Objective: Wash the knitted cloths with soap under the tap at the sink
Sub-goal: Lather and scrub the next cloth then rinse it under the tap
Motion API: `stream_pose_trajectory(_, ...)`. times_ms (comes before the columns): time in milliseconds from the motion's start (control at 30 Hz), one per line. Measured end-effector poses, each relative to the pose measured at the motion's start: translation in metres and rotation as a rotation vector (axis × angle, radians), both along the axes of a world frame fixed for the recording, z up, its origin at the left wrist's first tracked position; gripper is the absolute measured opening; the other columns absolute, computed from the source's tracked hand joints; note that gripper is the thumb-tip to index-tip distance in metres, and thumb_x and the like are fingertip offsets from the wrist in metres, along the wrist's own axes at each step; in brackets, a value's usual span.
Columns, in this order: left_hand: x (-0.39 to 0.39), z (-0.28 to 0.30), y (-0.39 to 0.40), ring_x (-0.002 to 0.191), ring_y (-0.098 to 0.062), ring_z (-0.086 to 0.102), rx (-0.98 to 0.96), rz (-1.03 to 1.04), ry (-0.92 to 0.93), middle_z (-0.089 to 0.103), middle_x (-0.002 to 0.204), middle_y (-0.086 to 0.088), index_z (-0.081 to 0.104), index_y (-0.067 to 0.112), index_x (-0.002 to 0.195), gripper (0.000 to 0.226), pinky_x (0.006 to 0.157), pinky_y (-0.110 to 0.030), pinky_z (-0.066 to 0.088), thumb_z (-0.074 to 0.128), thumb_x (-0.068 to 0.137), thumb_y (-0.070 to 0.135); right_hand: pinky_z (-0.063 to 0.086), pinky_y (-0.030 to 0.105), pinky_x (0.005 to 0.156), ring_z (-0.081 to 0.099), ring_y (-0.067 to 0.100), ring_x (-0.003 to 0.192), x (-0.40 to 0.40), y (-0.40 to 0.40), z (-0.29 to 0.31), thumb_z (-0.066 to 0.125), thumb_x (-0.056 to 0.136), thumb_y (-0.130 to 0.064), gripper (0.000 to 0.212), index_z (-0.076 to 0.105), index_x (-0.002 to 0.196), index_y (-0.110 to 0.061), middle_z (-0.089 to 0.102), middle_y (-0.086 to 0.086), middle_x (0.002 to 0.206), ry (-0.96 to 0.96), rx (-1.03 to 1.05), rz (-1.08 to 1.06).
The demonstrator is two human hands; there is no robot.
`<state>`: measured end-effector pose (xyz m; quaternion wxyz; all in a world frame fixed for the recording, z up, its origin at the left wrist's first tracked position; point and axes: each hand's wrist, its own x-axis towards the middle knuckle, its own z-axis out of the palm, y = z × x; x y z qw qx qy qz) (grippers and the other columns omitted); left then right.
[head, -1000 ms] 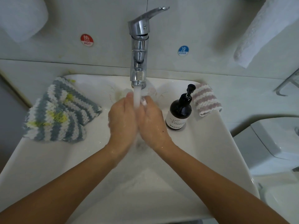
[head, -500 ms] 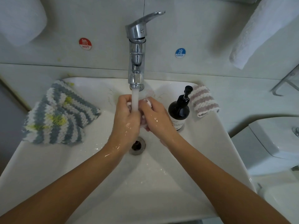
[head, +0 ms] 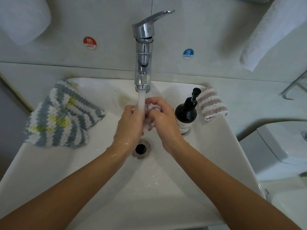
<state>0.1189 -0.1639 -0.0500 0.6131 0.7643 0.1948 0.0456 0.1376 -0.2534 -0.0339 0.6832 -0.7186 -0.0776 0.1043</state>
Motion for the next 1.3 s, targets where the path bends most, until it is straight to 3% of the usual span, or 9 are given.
stream_pose_trajectory(233, -0.002, 0.002, 0.002, 0.074, -0.01, 0.066, 0.007, 0.139, -0.168, 0.068, 0.079, 0.005, 0.065, 0.025, 0.092, 0.031, 0.065, -0.029, 0.052, 0.045, 0.097, 0.048, 0.04, 0.017, 0.057, 0.051, 0.008, 0.076, -0.004, 0.002, -0.001, 0.043, 0.066, -0.019, 0.04, 0.053, 0.105, -0.026, 0.056, -0.006, 0.09, -0.107, -0.118, 0.058)
stream_pose_trajectory(367, -0.002, -0.001, 0.004, 0.079, -0.009, 0.064, -0.044, 0.186, -0.207, 0.062, 0.085, 0.007, 0.051, 0.031, 0.089, 0.012, 0.071, -0.034, 0.057, 0.049, 0.099, 0.038, 0.045, 0.016, 0.055, 0.058, -0.001, 0.073, -0.005, 0.0, 0.003, 0.046, 0.087, -0.044, 0.016, 0.052, 0.099, -0.036, 0.06, -0.008, 0.087, -0.065, -0.18, 0.091)
stream_pose_trajectory(467, -0.004, -0.002, 0.005, 0.073, 0.001, 0.062, -0.049, 0.153, -0.229, 0.062, 0.087, 0.009, 0.05, 0.028, 0.1, 0.005, 0.065, -0.024, 0.052, 0.051, 0.099, 0.033, 0.052, 0.028, 0.073, 0.061, 0.005, 0.088, -0.003, -0.001, 0.0, 0.032, 0.099, -0.053, 0.031, 0.055, 0.11, -0.034, 0.063, -0.01, 0.099, -0.044, -0.271, 0.048)
stream_pose_trajectory(567, -0.004, -0.001, 0.003, 0.066, -0.004, 0.065, -0.106, 0.123, -0.245, 0.064, 0.085, 0.004, 0.05, 0.025, 0.106, 0.011, 0.054, -0.021, 0.051, 0.056, 0.097, 0.027, 0.059, 0.041, 0.075, 0.064, 0.011, 0.087, -0.003, 0.0, 0.001, 0.026, 0.101, -0.052, 0.037, 0.055, 0.109, -0.032, 0.065, -0.009, 0.092, -0.05, -0.327, 0.004)
stream_pose_trajectory(667, -0.004, 0.004, -0.001, 0.062, -0.003, 0.063, -0.153, 0.079, -0.271, 0.064, 0.085, 0.002, 0.048, 0.02, 0.112, 0.017, 0.048, -0.017, 0.046, 0.056, 0.098, 0.024, 0.06, 0.033, 0.059, 0.067, 0.013, 0.079, -0.003, -0.001, 0.003, 0.026, 0.102, -0.05, 0.038, 0.056, 0.108, -0.03, 0.066, -0.004, 0.09, -0.035, -0.33, 0.015)
stream_pose_trajectory(900, -0.008, 0.004, -0.002, 0.083, -0.009, 0.066, -0.134, 0.067, -0.217, 0.062, 0.099, 0.009, 0.041, 0.03, 0.123, 0.024, 0.064, -0.024, 0.054, 0.048, 0.1, 0.029, 0.048, 0.025, 0.05, 0.06, 0.011, 0.063, -0.002, -0.001, 0.0, 0.057, 0.096, -0.025, 0.003, 0.058, 0.093, -0.024, 0.065, 0.004, 0.084, -0.074, -0.072, -0.067)
stream_pose_trajectory(1033, -0.004, -0.004, -0.005, 0.069, -0.013, 0.064, -0.066, 0.063, -0.028, 0.065, 0.088, 0.005, 0.045, 0.033, 0.116, 0.037, 0.061, -0.036, 0.054, 0.034, 0.095, 0.062, 0.051, 0.029, 0.055, 0.059, 0.014, 0.067, 0.002, -0.001, -0.004, 0.055, 0.09, -0.002, 0.022, 0.057, 0.083, -0.023, 0.058, 0.009, 0.089, -0.133, -0.026, -0.14)
stream_pose_trajectory(1133, -0.002, -0.008, -0.004, 0.058, -0.013, 0.057, -0.033, 0.003, 0.002, 0.06, 0.069, 0.008, 0.056, 0.024, 0.104, 0.056, 0.053, -0.033, 0.045, 0.029, 0.089, 0.07, 0.049, 0.025, 0.062, 0.058, 0.019, 0.083, 0.001, 0.001, -0.004, 0.048, 0.075, -0.005, 0.027, 0.057, 0.081, -0.03, 0.058, 0.015, 0.104, -0.171, -0.004, -0.165)
stream_pose_trajectory(1300, -0.007, -0.007, -0.004, 0.071, -0.009, 0.06, -0.071, 0.064, -0.079, 0.064, 0.075, 0.013, 0.058, 0.03, 0.095, 0.048, 0.065, -0.034, 0.048, 0.038, 0.085, 0.072, 0.049, 0.025, 0.063, 0.059, 0.015, 0.086, -0.002, 0.002, -0.007, 0.044, 0.069, -0.005, 0.042, 0.053, 0.102, -0.03, 0.058, 0.003, 0.104, -0.143, 0.045, -0.086)
